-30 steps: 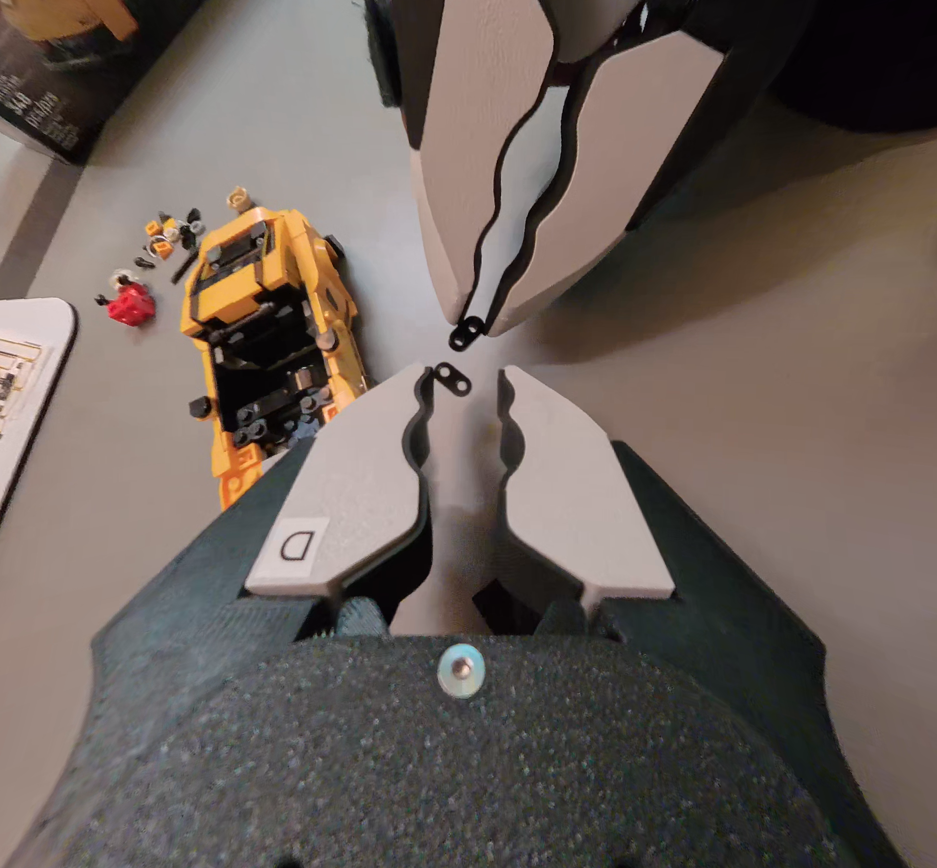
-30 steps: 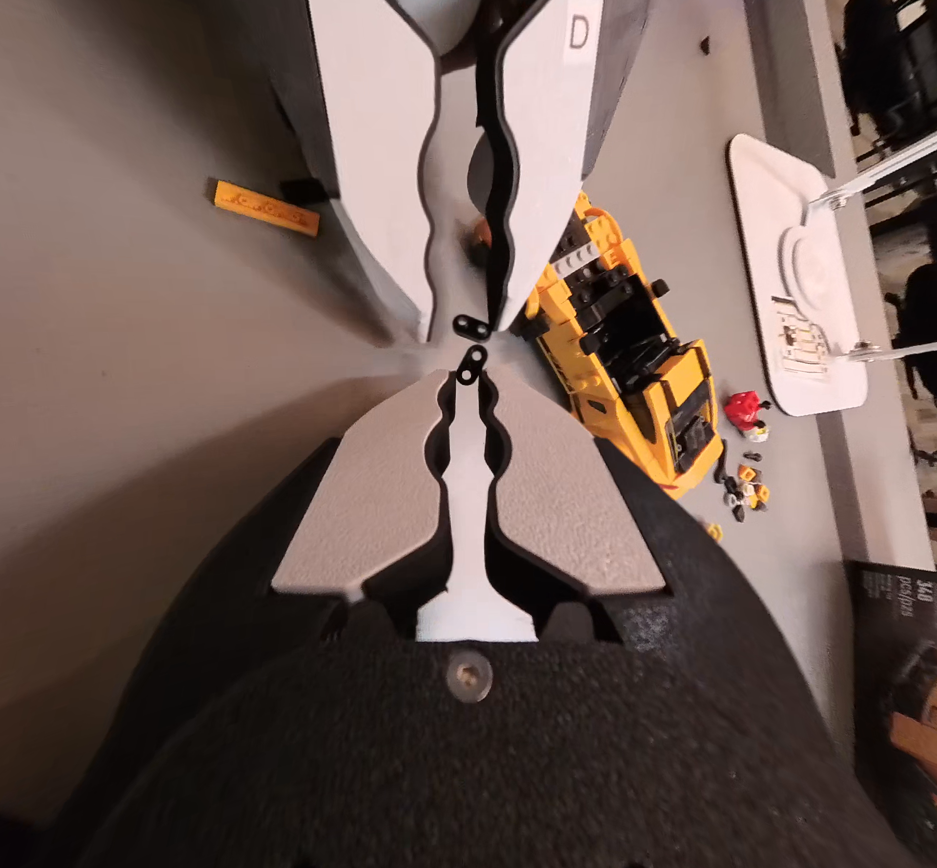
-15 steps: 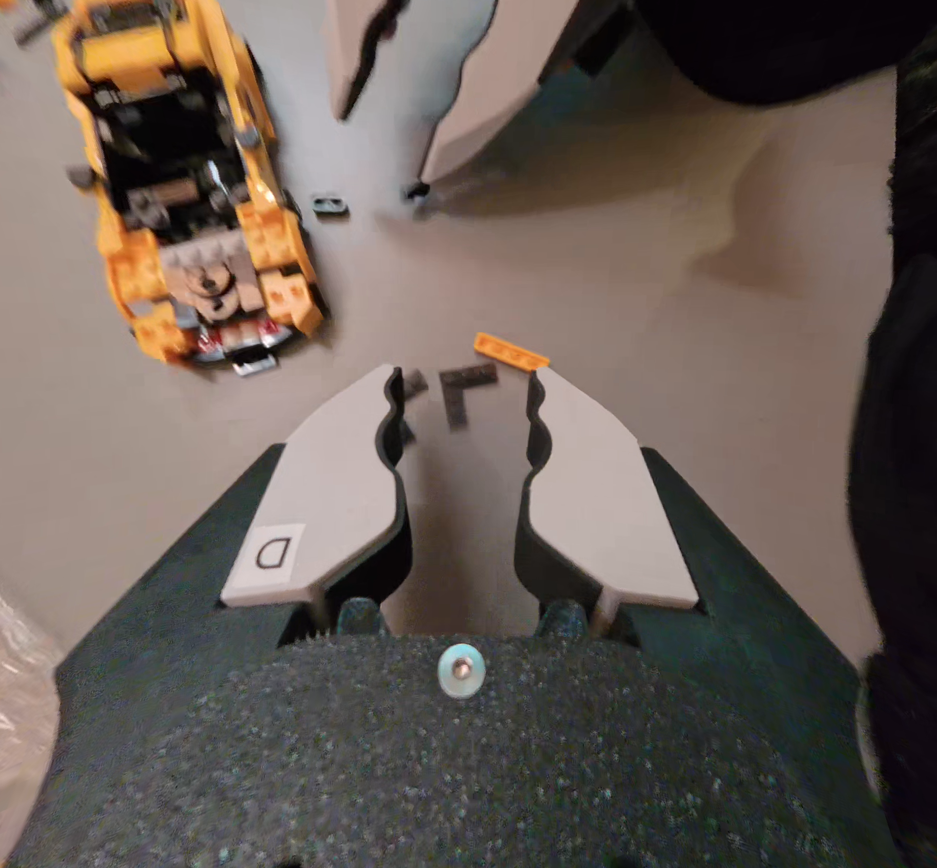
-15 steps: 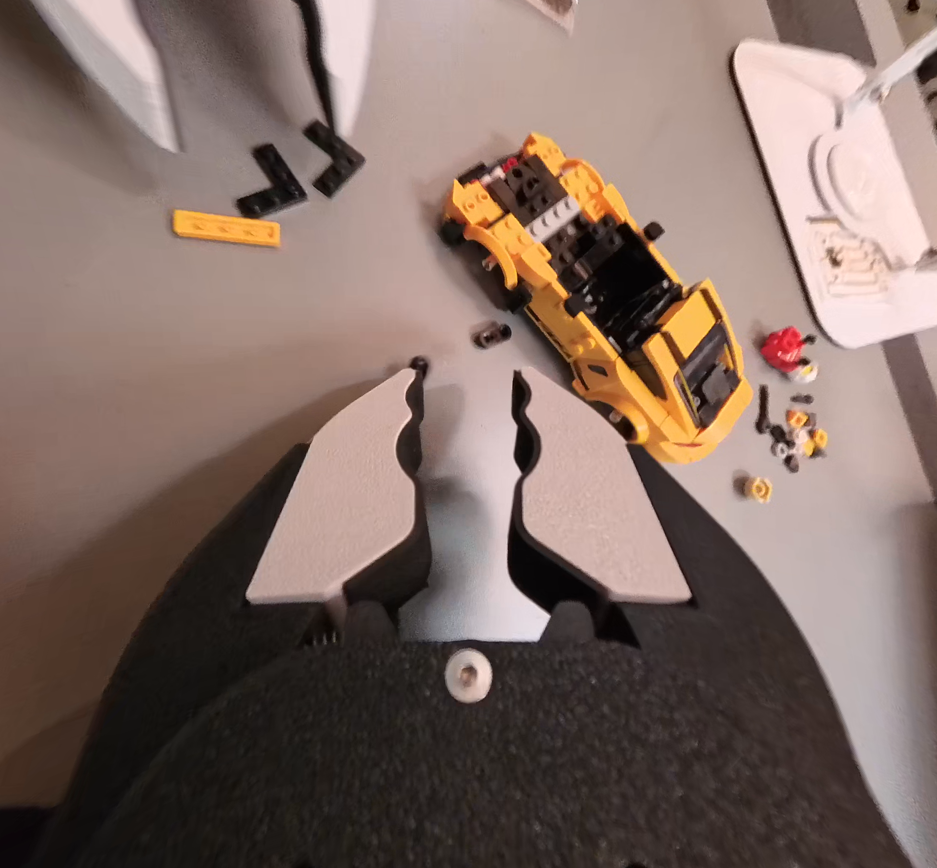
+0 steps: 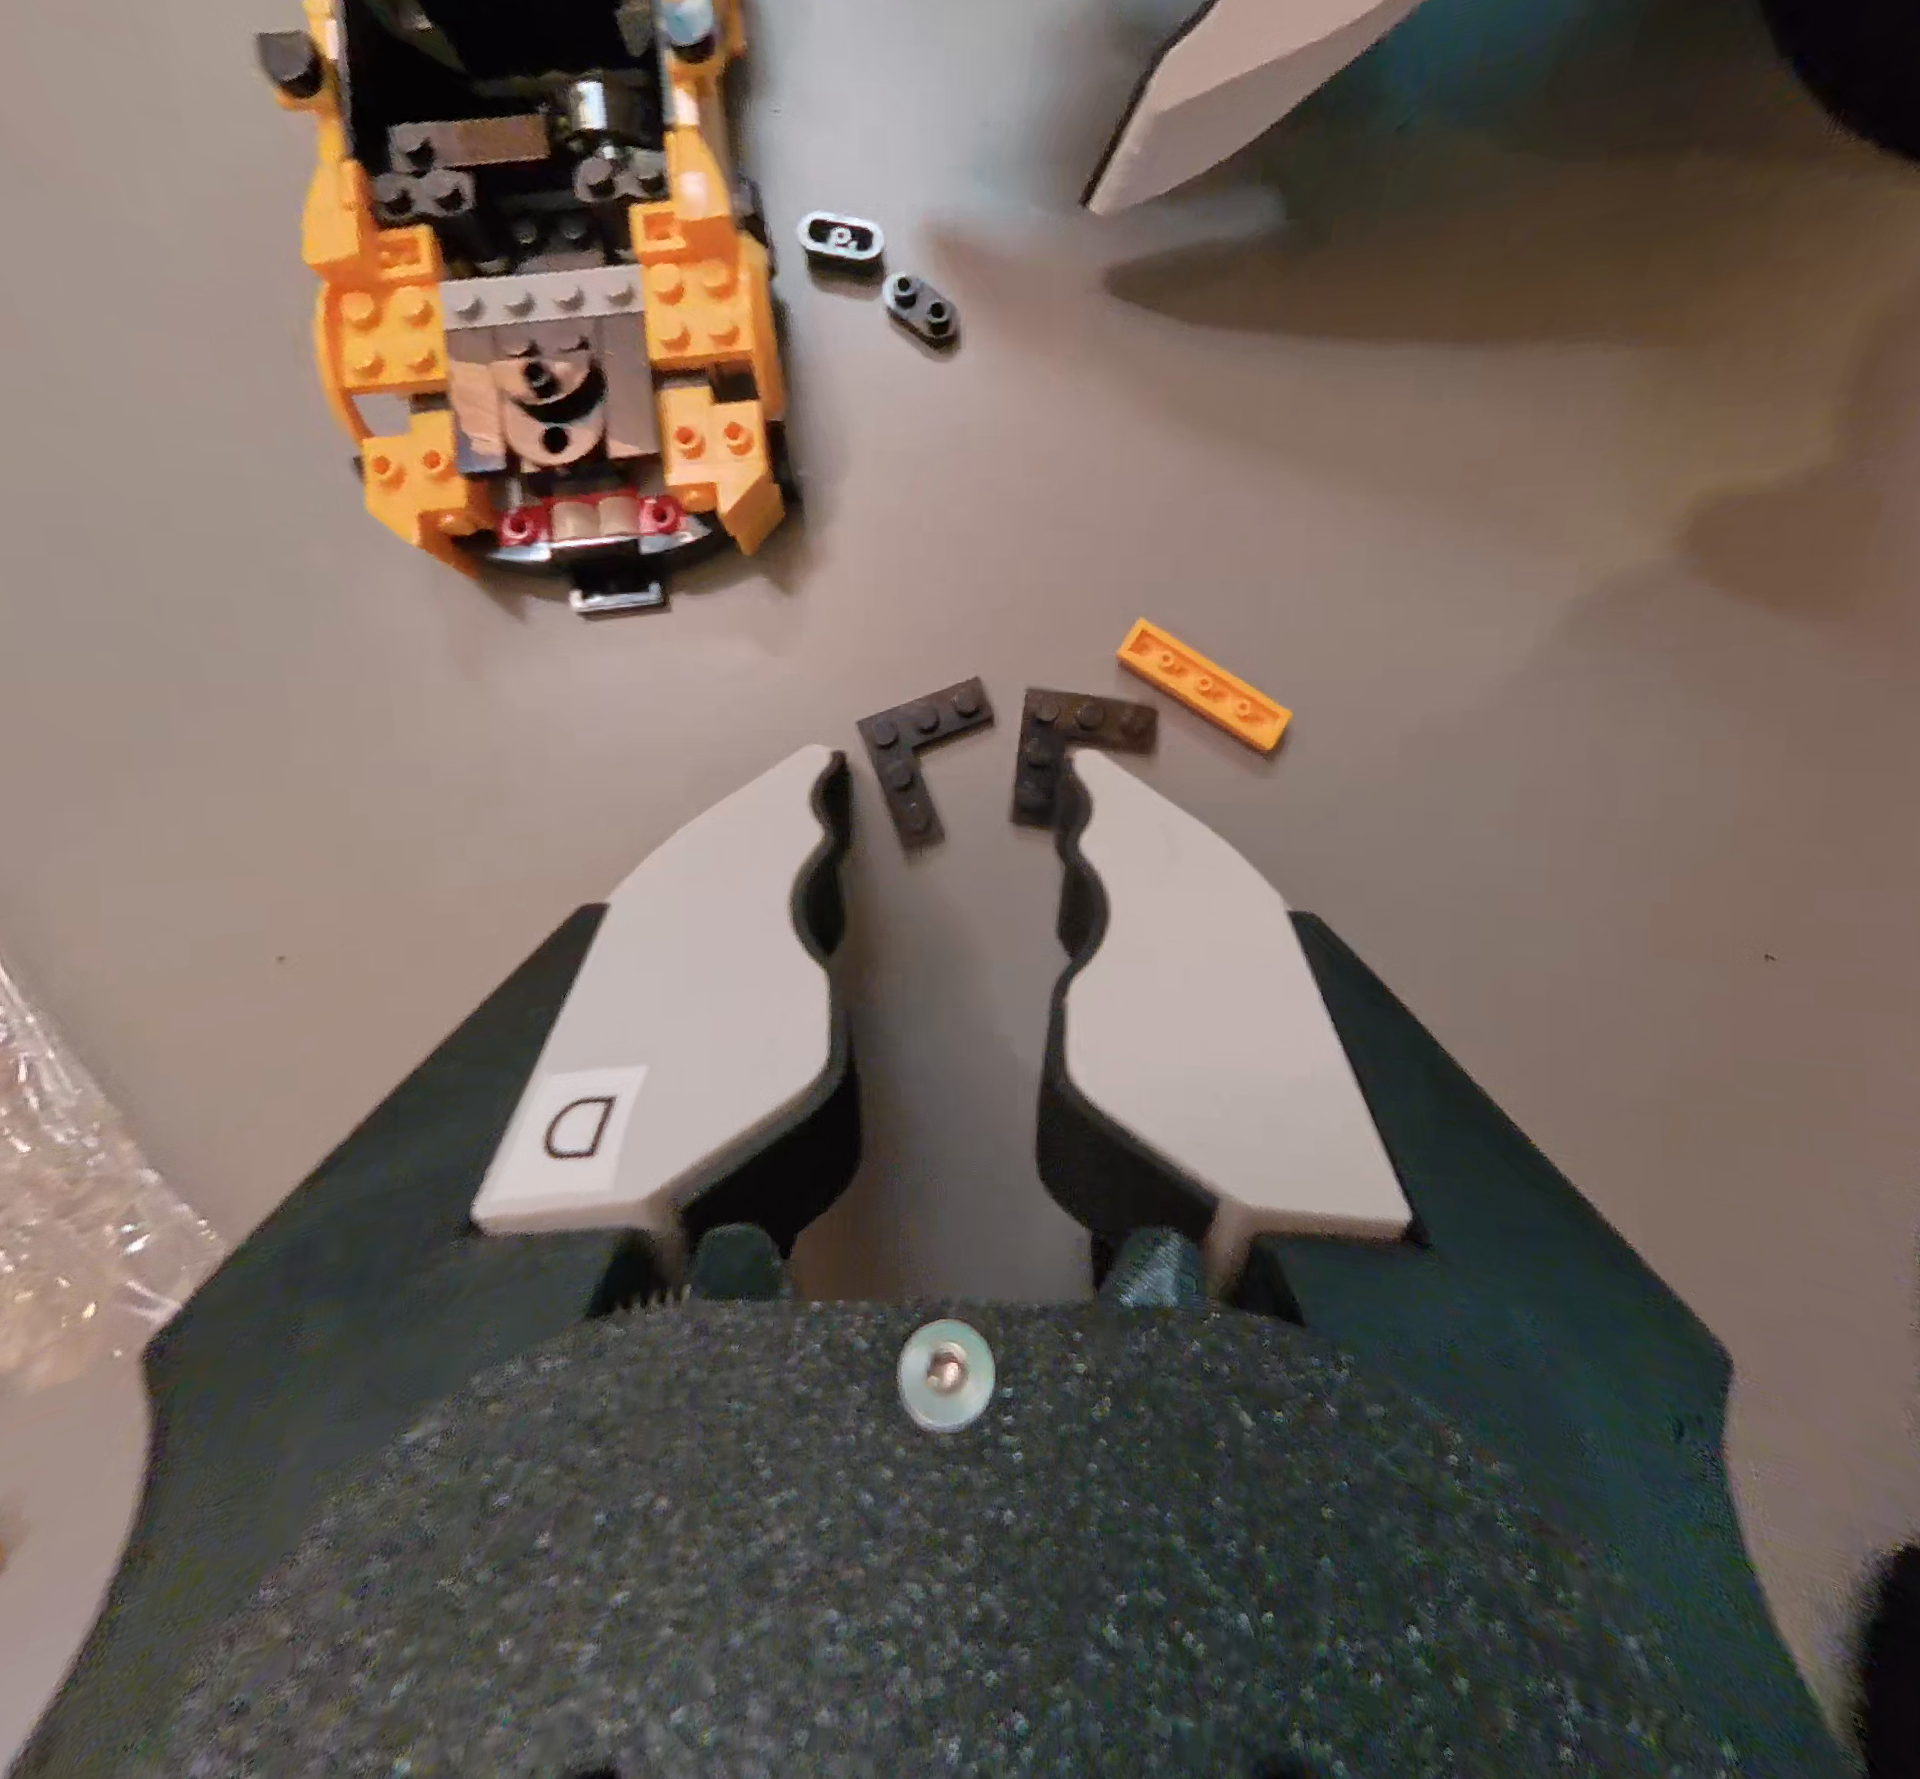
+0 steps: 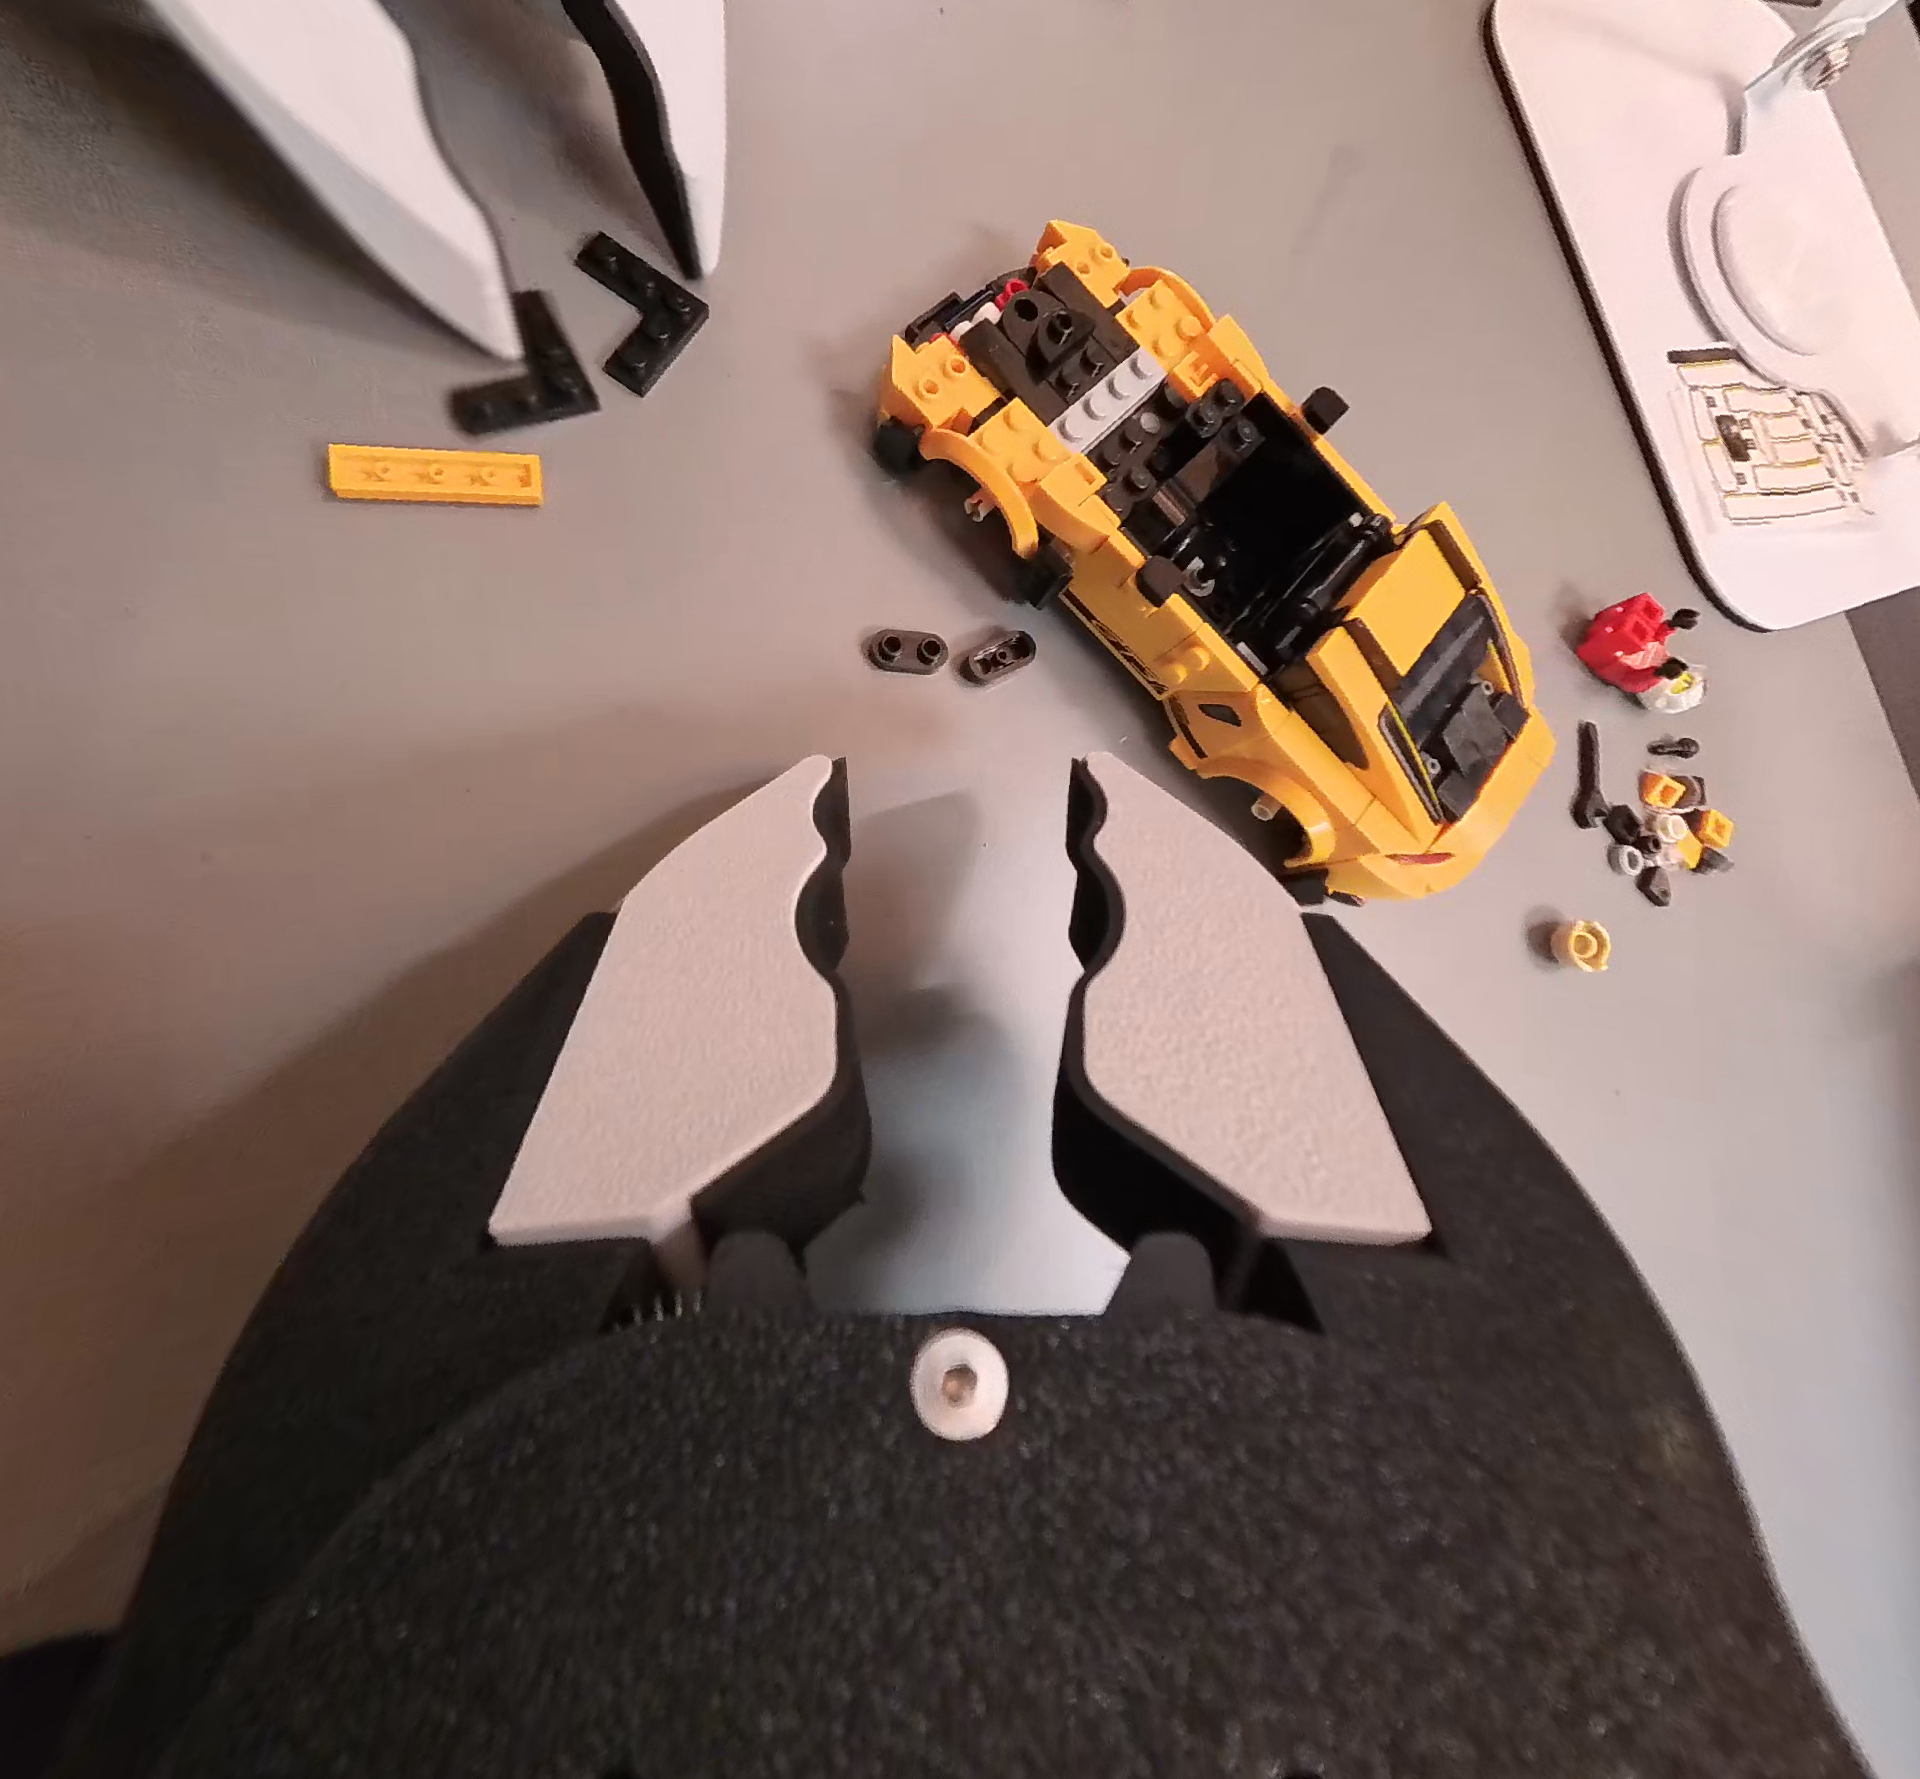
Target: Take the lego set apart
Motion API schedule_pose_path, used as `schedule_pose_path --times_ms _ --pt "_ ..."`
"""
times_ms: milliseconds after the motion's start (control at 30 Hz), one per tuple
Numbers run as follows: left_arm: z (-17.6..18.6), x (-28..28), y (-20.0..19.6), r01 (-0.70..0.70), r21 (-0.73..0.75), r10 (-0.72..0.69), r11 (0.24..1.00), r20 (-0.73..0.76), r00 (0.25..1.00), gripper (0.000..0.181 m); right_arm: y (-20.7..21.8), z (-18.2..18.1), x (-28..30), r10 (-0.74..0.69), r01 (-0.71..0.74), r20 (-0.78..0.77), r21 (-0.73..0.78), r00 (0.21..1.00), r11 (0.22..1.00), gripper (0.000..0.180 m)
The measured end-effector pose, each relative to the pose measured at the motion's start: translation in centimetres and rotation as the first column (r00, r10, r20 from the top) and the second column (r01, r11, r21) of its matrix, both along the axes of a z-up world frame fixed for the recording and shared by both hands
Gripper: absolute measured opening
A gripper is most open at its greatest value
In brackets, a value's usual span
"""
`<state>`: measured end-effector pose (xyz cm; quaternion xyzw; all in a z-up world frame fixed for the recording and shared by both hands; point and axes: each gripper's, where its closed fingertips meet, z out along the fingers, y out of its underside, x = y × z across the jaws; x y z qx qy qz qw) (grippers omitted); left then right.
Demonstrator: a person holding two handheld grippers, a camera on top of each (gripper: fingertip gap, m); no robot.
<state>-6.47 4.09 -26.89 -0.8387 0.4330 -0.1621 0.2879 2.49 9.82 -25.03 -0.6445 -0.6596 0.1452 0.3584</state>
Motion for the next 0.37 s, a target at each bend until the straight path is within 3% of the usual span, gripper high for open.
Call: schedule_pose_path --times_ms 100,367 --pt "0.00 -0.18 0.35 0.011 0.013 -0.011 1.000 0.032 0.999 0.012 -0.04 0.16 -0.04 0.002 -0.002 -0.007 0.004 1.000 1.000 0.039" --pt "0.92 -0.93 0.70 0.016 0.089 -0.016 0.996 0.006 1.000 0.007 -0.15 0.89 -0.03 0.003 -0.002 -0.035 0.028 0.999 1.000 0.037"
